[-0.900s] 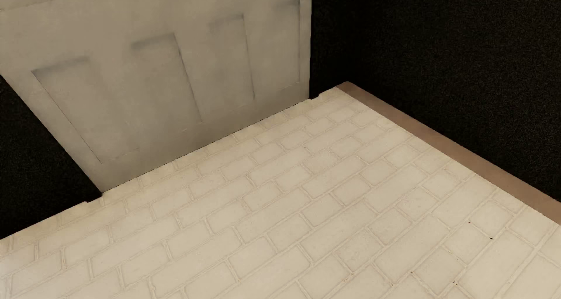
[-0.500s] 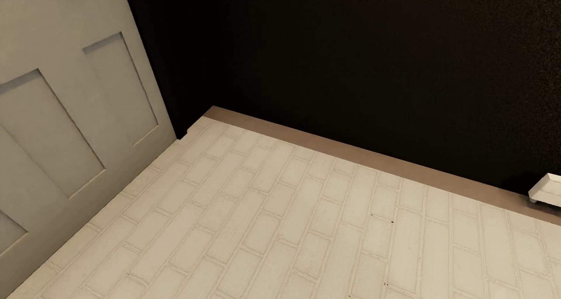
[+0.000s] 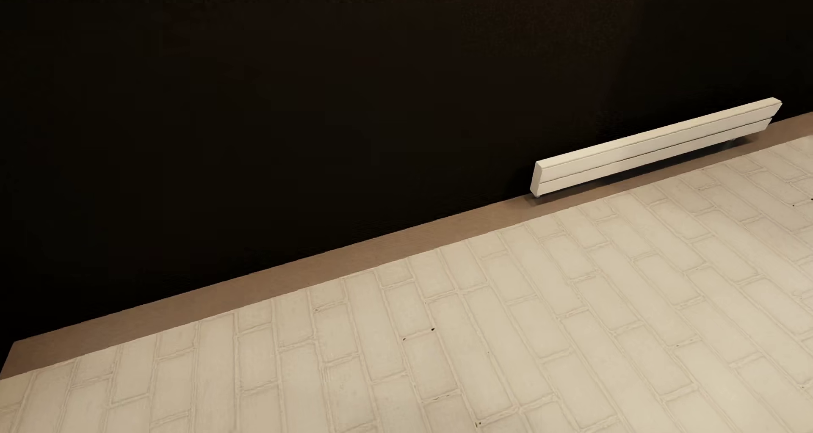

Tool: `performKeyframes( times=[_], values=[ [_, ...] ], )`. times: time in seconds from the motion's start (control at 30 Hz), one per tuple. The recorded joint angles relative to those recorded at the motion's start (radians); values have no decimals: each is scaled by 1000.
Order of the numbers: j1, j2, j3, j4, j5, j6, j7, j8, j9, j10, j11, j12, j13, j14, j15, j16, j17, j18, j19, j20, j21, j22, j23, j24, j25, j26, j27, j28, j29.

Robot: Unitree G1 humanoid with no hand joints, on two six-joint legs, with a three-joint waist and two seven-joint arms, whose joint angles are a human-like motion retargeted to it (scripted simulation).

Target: Go around the corner

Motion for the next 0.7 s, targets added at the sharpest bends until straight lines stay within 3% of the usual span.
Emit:
performKeyframes(
  times=[0.07, 0.1, 0.13, 0.23, 0.3, 0.43, 0.53, 0.6, 0.7],
  values=[
    [-198, 59, 68, 94, 14, 24, 0, 0, -21, 348, 13, 19, -56, 198, -185, -16, -29, 0, 0, -98, -18, 43, -5, 0, 0, 0, 0, 0, 0],
    [-273, 104, 119, 118, 21, 21, 0, 0, -10, 478, 6, 25, -98, 201, -230, -20, -40, 0, 0, -148, -51, 66, -16, 0, 0, 0, 0, 0, 0],
    [-319, 163, 154, 127, 17, 9, 0, 0, 9, 537, -6, 34, -135, 130, -257, -26, -47, 0, 0, -192, -115, 93, -38, 0, 0, 0, 0, 0, 0],
    [-443, 306, 213, 72, -2, -11, 0, 0, 46, 361, -43, 66, -203, -59, -302, -32, -67, 0, 0, -261, -354, 121, -199, 0, 0, 0, 0, 0, 0],
    [-479, 365, 265, 26, -20, -15, 0, 0, 65, 105, -66, 66, -247, 18, -296, -27, -70, 0, 0, -235, -413, 114, -272, 0, 0, 0, 0, 0, 0],
    [-521, 484, 261, -31, -50, -14, 0, 0, 98, -190, -84, 27, -282, 212, -307, 11, -46, 0, 0, -144, -326, 83, -212, 0, 0, 0, 0, 0, 0],
    [-541, 571, 280, -60, -49, 12, 0, 0, 95, -190, -82, 8, -210, 212, -301, 27, -48, 0, 0, 2, -131, 32, -89, 0, 0, 0, 0, 0, 0],
    [-534, 623, 315, -63, -84, -29, 0, 0, 80, -126, -81, 10, -145, 227, -232, 45, -19, 0, 0, 47, 61, 19, 40, 0, 0, 0, 0, 0, 0],
    [-426, 468, 334, -42, -125, -92, 0, 0, 66, -95, 184, -1, -52, 59, 30, 53, -23, 0, 0, 0, 219, 59, 83, 0, 0, 0, 0, 0, 0]
  ],
)
